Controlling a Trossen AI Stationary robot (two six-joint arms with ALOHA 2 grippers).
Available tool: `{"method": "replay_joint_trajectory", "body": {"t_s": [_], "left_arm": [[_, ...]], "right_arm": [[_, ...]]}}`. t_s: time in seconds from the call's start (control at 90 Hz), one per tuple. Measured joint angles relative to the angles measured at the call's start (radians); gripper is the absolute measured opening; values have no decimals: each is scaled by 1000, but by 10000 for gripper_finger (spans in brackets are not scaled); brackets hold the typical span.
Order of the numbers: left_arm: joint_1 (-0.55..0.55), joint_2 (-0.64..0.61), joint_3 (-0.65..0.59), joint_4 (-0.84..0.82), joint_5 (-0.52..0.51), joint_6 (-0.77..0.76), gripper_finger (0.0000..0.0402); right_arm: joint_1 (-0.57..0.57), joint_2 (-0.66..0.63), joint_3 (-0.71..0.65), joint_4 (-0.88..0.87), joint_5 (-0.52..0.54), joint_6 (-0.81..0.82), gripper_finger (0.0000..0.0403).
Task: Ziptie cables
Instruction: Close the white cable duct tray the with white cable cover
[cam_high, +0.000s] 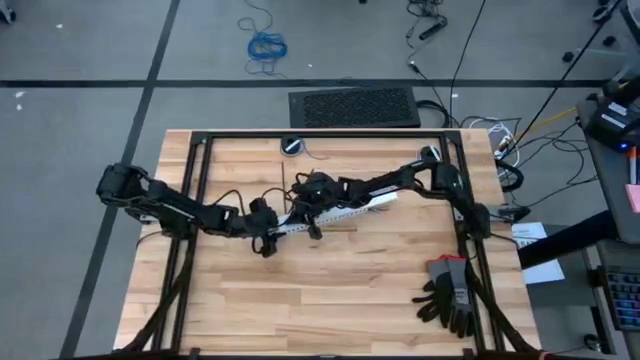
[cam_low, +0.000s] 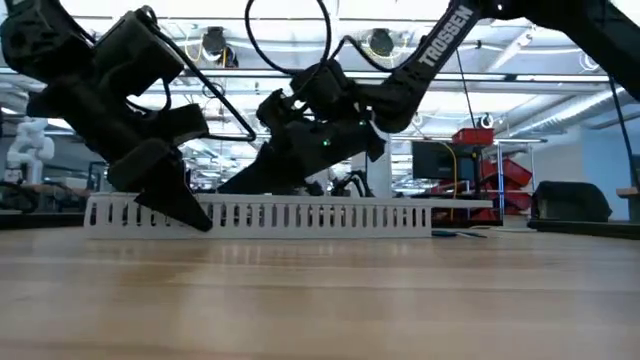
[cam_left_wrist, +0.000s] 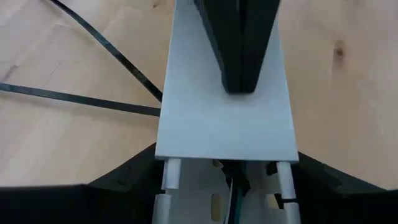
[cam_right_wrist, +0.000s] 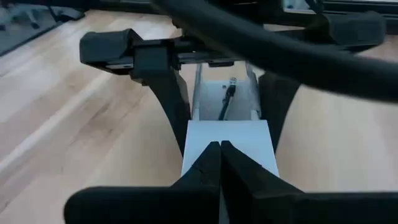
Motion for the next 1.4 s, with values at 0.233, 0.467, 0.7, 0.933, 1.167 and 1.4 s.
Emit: {"method": "replay_joint_trajectory", "body": {"t_s": [0.233, 0.467, 0.7, 0.933, 1.167, 1.4], "left_arm": [[0, 0, 0, 2, 0, 20, 243], [2, 4, 3, -9, 16, -4, 284], [2, -32, 31, -83, 19, -17, 335], [-30, -178, 39, -298, 3, -66, 338], [-111, -219, -14, -215, -74, -92, 338], [-144, -120, -97, 11, -118, -103, 338]], "right_arm": [[4, 11, 20, 11, -2, 3, 0], [5, 11, 20, 13, -2, 9, 0], [4, 11, 20, 10, -6, 10, 0], [-8, 11, 19, 8, -53, 36, 0], [-8, 11, 19, 8, -56, 44, 0], [-8, 11, 18, 9, -56, 53, 0]]}}
